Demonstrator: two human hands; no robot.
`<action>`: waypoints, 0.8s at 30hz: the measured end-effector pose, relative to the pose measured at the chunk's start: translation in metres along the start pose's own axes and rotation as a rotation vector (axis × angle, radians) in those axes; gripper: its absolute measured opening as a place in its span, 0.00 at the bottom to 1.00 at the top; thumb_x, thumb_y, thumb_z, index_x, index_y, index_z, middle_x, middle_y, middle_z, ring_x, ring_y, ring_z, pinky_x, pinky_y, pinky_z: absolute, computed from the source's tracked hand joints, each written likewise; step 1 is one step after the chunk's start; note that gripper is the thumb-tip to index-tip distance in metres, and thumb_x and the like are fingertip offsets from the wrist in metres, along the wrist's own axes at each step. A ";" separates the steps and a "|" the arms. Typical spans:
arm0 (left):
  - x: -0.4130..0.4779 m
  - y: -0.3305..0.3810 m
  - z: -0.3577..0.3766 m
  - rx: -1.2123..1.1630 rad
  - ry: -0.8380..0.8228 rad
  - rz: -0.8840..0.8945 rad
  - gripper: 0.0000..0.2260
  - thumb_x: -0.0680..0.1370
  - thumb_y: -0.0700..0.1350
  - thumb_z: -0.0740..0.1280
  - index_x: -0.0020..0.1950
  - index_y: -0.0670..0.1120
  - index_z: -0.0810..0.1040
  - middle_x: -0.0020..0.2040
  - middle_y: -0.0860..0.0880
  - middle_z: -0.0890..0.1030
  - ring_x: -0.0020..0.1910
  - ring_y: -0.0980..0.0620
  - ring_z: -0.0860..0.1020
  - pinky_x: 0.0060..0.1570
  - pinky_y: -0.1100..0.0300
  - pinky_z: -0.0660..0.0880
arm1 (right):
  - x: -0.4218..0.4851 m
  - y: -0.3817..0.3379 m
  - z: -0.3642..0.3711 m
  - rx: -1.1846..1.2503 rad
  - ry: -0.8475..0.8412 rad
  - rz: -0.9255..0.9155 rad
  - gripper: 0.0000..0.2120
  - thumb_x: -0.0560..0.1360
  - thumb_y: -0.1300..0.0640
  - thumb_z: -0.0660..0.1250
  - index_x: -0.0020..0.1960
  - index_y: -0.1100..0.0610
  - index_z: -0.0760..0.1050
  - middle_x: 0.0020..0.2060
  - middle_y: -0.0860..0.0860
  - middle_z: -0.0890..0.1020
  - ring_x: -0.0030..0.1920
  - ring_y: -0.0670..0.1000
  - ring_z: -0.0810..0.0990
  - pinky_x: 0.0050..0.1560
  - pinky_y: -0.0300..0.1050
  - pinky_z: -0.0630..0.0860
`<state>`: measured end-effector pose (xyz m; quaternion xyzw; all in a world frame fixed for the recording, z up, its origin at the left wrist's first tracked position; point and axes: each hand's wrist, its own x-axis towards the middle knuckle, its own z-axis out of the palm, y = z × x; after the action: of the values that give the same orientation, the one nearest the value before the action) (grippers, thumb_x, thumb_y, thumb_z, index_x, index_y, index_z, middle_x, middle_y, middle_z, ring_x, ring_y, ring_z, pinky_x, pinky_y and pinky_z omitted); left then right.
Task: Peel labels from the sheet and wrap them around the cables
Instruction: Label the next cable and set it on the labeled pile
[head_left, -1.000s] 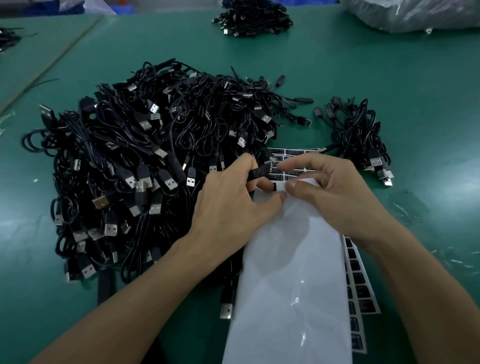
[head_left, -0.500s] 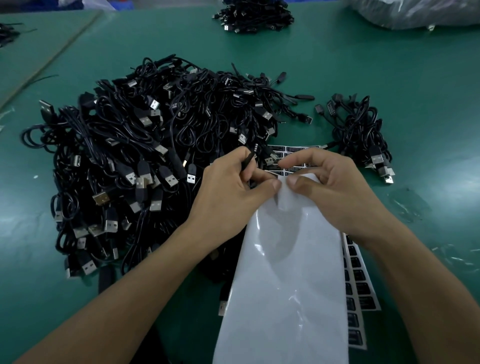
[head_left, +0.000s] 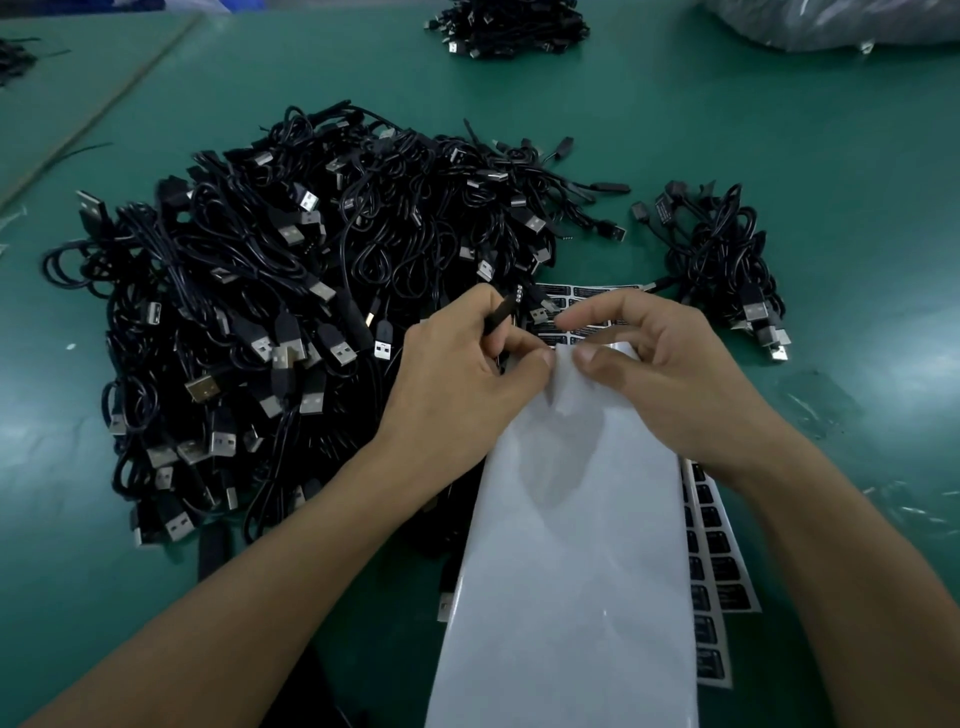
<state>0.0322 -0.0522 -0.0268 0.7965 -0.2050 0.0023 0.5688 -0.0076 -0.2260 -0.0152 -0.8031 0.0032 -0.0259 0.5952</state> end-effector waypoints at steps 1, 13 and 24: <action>0.000 0.000 0.000 0.002 -0.001 0.002 0.21 0.72 0.37 0.71 0.36 0.48 0.58 0.38 0.52 0.86 0.25 0.59 0.66 0.29 0.69 0.64 | 0.000 0.000 0.000 -0.003 -0.002 -0.003 0.12 0.79 0.64 0.68 0.50 0.46 0.81 0.38 0.45 0.83 0.37 0.40 0.80 0.40 0.34 0.77; 0.001 -0.002 0.000 0.151 0.030 0.054 0.20 0.74 0.40 0.68 0.36 0.53 0.58 0.38 0.57 0.83 0.27 0.57 0.68 0.30 0.67 0.66 | 0.000 0.004 -0.001 -0.165 0.069 -0.040 0.13 0.79 0.61 0.68 0.50 0.41 0.80 0.42 0.41 0.84 0.41 0.45 0.82 0.44 0.40 0.78; 0.010 -0.005 -0.006 -0.193 0.150 -0.095 0.16 0.73 0.38 0.68 0.38 0.51 0.61 0.33 0.55 0.81 0.25 0.60 0.69 0.25 0.65 0.70 | -0.003 0.010 0.000 -0.847 0.290 -0.132 0.12 0.75 0.51 0.73 0.58 0.48 0.80 0.53 0.45 0.75 0.60 0.51 0.69 0.57 0.42 0.54</action>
<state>0.0444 -0.0487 -0.0269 0.7444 -0.1233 0.0154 0.6561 -0.0106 -0.2288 -0.0254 -0.9624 0.0455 -0.1726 0.2046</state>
